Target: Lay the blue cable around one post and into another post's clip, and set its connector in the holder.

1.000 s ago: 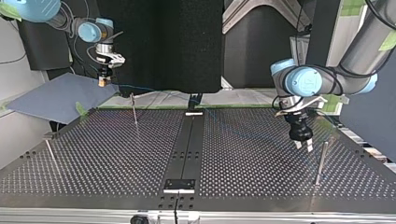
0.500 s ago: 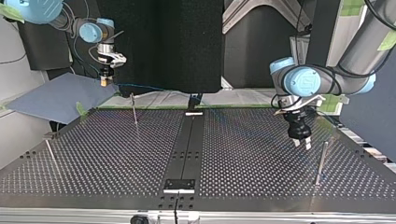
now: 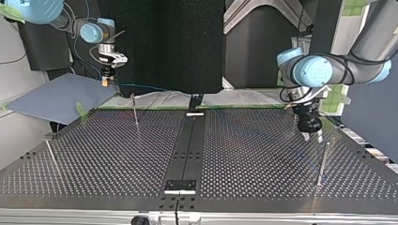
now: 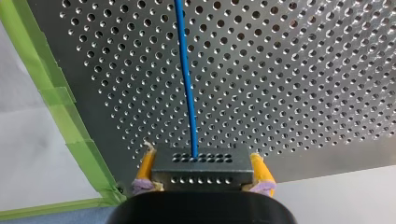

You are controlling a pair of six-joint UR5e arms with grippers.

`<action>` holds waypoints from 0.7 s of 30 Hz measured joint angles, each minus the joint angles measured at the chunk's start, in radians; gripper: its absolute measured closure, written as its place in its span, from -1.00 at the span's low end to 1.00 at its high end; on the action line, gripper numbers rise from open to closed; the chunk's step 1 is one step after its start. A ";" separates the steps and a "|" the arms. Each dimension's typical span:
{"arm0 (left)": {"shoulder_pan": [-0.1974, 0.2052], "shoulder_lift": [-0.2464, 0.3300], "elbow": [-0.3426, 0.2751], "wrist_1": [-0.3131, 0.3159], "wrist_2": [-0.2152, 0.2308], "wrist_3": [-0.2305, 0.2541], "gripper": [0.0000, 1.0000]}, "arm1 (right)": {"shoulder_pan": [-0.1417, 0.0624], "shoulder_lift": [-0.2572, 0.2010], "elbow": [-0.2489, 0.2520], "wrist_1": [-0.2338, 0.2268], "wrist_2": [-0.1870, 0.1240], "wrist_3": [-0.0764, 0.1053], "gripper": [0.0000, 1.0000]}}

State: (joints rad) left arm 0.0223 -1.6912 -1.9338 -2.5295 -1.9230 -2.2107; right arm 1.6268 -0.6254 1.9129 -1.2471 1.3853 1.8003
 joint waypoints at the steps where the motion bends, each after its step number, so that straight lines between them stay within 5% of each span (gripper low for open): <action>1: 0.004 0.009 -0.009 -0.004 -0.001 -0.001 -0.40 | 0.000 0.000 0.000 0.000 0.000 0.000 1.00; 15: 0.028 0.144 -0.142 -0.126 -0.031 0.111 -0.59 | 0.000 0.000 0.000 0.006 0.001 0.001 1.00; 21: 0.030 0.200 -0.124 -0.182 -0.050 0.160 -0.59 | 0.000 0.000 0.000 0.006 0.001 0.001 1.00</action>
State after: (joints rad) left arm 0.0527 -1.4915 -2.0579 -2.7114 -1.9727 -2.0509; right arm 1.6270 -0.6253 1.9124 -1.2406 1.3867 1.8011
